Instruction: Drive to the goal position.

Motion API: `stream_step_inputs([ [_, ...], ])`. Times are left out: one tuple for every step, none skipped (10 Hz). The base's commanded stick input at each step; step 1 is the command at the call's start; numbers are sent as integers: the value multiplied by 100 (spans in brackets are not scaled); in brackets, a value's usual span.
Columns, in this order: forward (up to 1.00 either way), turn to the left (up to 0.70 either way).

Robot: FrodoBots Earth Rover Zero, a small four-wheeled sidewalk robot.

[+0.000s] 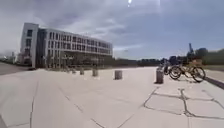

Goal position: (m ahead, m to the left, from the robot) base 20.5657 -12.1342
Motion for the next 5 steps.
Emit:
stream_step_inputs([
  [50, 0],
  [50, 0],
  [50, 0],
  [50, 0],
  [50, 0],
])
